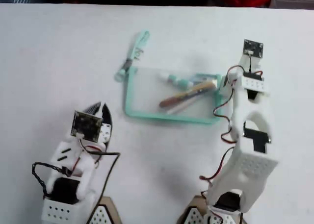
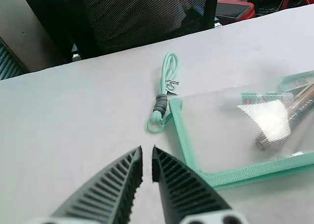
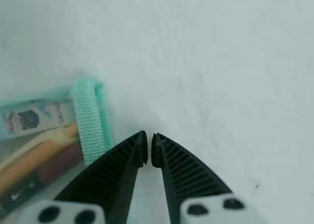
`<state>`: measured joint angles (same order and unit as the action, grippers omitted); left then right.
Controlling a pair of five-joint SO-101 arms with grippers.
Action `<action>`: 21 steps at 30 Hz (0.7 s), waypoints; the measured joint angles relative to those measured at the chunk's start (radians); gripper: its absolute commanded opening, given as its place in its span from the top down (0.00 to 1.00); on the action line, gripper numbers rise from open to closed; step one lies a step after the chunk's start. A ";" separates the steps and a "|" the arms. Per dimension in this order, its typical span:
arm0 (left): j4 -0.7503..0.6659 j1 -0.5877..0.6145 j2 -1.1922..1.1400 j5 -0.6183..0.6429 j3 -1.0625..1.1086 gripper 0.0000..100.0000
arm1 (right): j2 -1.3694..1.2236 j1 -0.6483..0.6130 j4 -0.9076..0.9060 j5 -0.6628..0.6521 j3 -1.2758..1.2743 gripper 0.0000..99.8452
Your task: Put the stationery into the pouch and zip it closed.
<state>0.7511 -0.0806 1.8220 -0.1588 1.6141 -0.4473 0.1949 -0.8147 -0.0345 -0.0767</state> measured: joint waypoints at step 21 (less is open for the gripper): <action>-0.035 0.000 0.002 -0.051 0.014 0.95 | 0.086 -0.104 0.014 -0.101 -0.112 0.97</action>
<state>0.7158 -0.0806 1.8236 -0.2094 1.6280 -0.3613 0.0905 -0.8009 -0.1358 -0.1887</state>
